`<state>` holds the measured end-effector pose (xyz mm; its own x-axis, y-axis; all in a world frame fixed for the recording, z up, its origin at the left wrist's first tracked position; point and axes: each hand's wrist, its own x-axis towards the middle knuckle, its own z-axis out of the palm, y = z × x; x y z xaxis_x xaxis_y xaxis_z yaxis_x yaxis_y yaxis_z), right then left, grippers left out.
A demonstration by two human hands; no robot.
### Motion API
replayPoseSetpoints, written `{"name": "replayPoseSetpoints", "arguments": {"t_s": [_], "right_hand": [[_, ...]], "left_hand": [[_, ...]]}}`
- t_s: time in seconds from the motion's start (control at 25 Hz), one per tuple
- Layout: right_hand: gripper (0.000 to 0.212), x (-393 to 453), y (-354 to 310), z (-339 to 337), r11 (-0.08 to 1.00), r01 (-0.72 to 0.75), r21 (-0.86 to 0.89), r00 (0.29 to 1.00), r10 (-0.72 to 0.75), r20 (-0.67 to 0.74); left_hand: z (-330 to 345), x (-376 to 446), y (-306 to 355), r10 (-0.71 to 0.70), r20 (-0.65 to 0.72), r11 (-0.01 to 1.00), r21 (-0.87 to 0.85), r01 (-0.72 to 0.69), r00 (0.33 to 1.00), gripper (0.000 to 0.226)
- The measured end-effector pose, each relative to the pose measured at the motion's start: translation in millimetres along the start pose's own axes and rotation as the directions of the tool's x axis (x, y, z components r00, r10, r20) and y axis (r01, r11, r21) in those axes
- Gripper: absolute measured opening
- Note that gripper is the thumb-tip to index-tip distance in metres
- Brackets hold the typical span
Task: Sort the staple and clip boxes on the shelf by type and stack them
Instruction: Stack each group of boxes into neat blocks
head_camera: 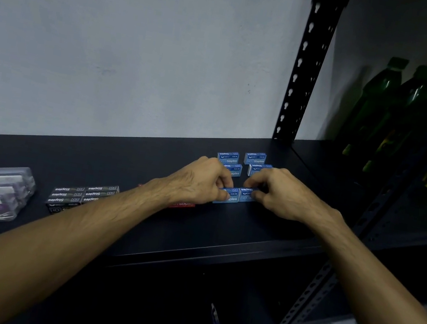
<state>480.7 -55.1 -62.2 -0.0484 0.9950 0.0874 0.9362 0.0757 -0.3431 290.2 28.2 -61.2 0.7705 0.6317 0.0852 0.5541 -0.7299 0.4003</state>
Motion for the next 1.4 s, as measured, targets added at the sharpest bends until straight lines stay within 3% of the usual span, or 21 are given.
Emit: {"name": "replayPoseSetpoints", "arguments": {"t_s": [0.36, 0.64, 0.92, 1.4], "right_hand": [[0.028, 0.1, 1.7, -4.0, 0.999, -0.031, 0.028, 0.999, 0.031, -0.023], [0.028, 24.7, 21.0, -9.9, 0.994, -0.105, -0.041, 0.975, 0.094, -0.203], [0.036, 47.4, 33.5, -5.3, 0.984, -0.146, -0.104, 0.988, 0.140, -0.062], [0.032, 54.4, 24.8, -2.9, 0.998, -0.062, -0.023, 0.997, 0.061, -0.049]], "left_hand": [[-0.9, -0.9, -4.9, -0.006, -0.003, 1.000, -0.026, 0.006, 1.000, 0.027], [-12.2, 21.7, -16.8, -0.092, -0.186, 0.992, -0.102, 0.074, 0.978, 0.024], [0.3, 50.6, -22.3, -0.143, -0.056, 0.989, -0.040, 0.141, 0.988, 0.027], [5.0, 60.0, -23.9, -0.128, -0.076, 0.990, -0.062, 0.124, 0.989, 0.017]]}}
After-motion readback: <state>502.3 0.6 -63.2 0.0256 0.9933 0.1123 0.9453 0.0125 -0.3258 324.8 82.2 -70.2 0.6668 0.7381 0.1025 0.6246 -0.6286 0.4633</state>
